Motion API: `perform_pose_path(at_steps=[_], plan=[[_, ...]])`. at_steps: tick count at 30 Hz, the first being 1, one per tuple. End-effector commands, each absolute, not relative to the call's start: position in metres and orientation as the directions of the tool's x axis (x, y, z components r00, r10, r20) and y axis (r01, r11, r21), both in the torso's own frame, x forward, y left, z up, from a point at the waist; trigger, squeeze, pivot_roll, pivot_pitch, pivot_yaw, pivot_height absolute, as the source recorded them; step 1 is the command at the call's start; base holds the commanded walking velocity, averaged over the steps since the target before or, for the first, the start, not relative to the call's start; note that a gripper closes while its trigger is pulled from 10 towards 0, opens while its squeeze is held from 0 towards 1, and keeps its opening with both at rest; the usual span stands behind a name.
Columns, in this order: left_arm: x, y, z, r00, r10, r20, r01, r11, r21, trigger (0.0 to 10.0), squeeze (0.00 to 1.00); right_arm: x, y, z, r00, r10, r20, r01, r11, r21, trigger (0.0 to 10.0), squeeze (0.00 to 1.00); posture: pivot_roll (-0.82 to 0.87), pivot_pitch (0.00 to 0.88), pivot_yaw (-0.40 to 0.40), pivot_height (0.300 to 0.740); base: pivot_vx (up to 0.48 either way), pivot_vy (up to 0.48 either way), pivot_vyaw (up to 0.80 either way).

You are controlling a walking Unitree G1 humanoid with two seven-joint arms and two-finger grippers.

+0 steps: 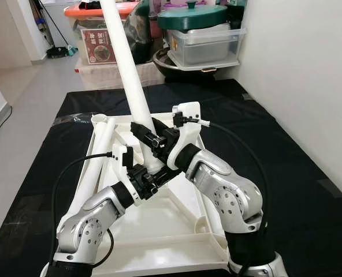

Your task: Building children table

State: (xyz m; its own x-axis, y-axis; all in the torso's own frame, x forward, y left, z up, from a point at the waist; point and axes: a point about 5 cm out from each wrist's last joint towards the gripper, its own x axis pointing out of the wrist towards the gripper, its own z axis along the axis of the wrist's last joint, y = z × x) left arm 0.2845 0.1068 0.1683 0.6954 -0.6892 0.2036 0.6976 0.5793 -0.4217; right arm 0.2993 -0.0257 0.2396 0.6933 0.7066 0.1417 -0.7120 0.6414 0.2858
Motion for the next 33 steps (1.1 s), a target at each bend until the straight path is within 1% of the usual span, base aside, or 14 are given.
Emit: perform_pose_path(at_steps=[1, 2, 5, 7, 9, 10, 11, 12, 20, 21, 30, 31, 32, 33], plan=[[0.287, 0.11, 0.166, 0.715, -0.678, 0.17, 0.683, 0.625, -0.378, 0.0, 0.0, 0.297, -0.023, 0.237, 0.678, 0.72, 0.146, -0.721, 0.614, 0.322, 0.0, 0.0, -0.01, 0.0, 0.011, 0.74, 0.0, 0.0, 0.0], [0.287, 0.111, 0.166, 0.716, -0.68, 0.156, 0.683, 0.639, -0.354, 0.0, 0.0, 0.297, -0.023, 0.236, 0.671, 0.729, 0.133, -0.725, 0.607, 0.325, 9.7, 0.0, -0.01, 0.0, 0.009, 0.74, 0.0, 0.0, 0.0], [0.285, 0.113, 0.164, 0.711, -0.69, 0.133, 0.692, 0.654, -0.305, 1.3, 0.0, 0.298, -0.023, 0.234, 0.662, 0.74, 0.115, -0.728, 0.6, 0.332, 10.0, 0.0, 0.0, 0.0, 0.006, 0.74, 0.0, 0.0, 0.0], [0.281, 0.116, 0.16, 0.694, -0.713, 0.102, 0.713, 0.659, -0.241, 3.8, 0.0, 0.298, -0.023, 0.232, 0.655, 0.75, 0.093, -0.721, 0.583, 0.374, 10.0, 0.0, 0.0, 0.0, 0.005, 0.74, 0.0, 0.0, 0.0], [0.28, 0.117, 0.159, 0.688, -0.72, 0.092, 0.719, 0.659, -0.222, 3.8, 0.0, 0.297, -0.024, 0.231, 0.649, 0.755, 0.088, -0.719, 0.571, 0.396, 10.0, 0.0, 0.0, 0.0, 0.005, 0.74, 0.0, 0.0, 0.0], [0.277, 0.118, 0.157, 0.675, -0.735, 0.069, 0.733, 0.657, -0.179, 6.1, 0.0, 0.298, -0.025, 0.23, 0.642, 0.763, 0.079, -0.718, 0.561, 0.412, 10.0, 1.0, 0.0, 0.0, 0.005, 0.74, 0.0, 0.0, 0.0], [0.274, 0.121, 0.155, 0.664, -0.746, 0.05, 0.743, 0.651, -0.154, 9.1, 0.0, 0.298, -0.026, 0.229, 0.635, 0.769, 0.07, -0.72, 0.557, 0.413, 10.0, 1.0, 0.01, 0.0, 0.003, 0.74, 0.0, 0.0, 0.0], [0.272, 0.124, 0.153, 0.653, -0.757, 0.034, 0.753, 0.644, -0.134, 9.9, 0.0, 0.299, -0.028, 0.229, 0.632, 0.773, 0.06, -0.72, 0.556, 0.416, 10.0, 1.0, 0.01, 0.0, 0.004, 0.74, 0.0, 0.0, 0.0], [0.265, 0.134, 0.15, 0.612, -0.79, -0.026, 0.79, 0.613, -0.025, 10.0, 0.0, 0.308, -0.033, 0.232, 0.647, 0.76, 0.07, -0.668, 0.519, 0.533, 10.0, 0.93, 0.02, 0.0, 0.004, 0.74, 0.0, 0.0, 0.0], [0.265, 0.134, 0.15, 0.608, -0.793, -0.03, 0.793, 0.609, -0.012, 10.0, 0.0, 0.308, -0.032, 0.232, 0.641, 0.764, 0.074, -0.668, 0.507, 0.545, 10.0, 0.0, 0.02, 0.0, 0.005, 0.74, 0.0, 0.0, 0.0], [0.254, 0.124, 0.144, 0.527, -0.847, -0.071, 0.85, 0.526, 0.036, 10.0, 0.0, 0.304, -0.026, 0.221, 0.622, 0.782, 0.041, -0.673, 0.507, 0.539, 10.0, 0.0, 0.03, 0.0, 0.008, 0.74, 0.0, 0.0, 0.0], [0.251, 0.124, 0.142, 0.512, -0.855, -0.082, 0.859, 0.511, 0.037, 10.0, 0.0, 0.305, -0.027, 0.221, 0.628, 0.778, 0.041, -0.671, 0.514, 0.534, 6.6, 0.0, 0.03, 0.0, 0.009, 0.74, 0.0, 0.0, 0.0], [0.249, 0.124, 0.14, 0.5, -0.861, -0.092, 0.866, 0.499, 0.036, 10.0, 0.0, 0.306, -0.028, 0.221, 0.63, 0.776, 0.043, -0.671, 0.515, 0.533, 0.0, 0.0, 0.03, 0.0, 0.01, 0.74, 0.0, 0.0, 0.0], [0.246, 0.125, 0.139, 0.488, -0.867, -0.104, 0.873, 0.487, 0.04, 10.0, 0.0, 0.306, -0.029, 0.223, 0.629, 0.776, 0.048, -0.676, 0.515, 0.527, 0.0, 0.0, 0.03, 0.0, 0.01, 0.74, 0.0, 0.0, 0.0]])
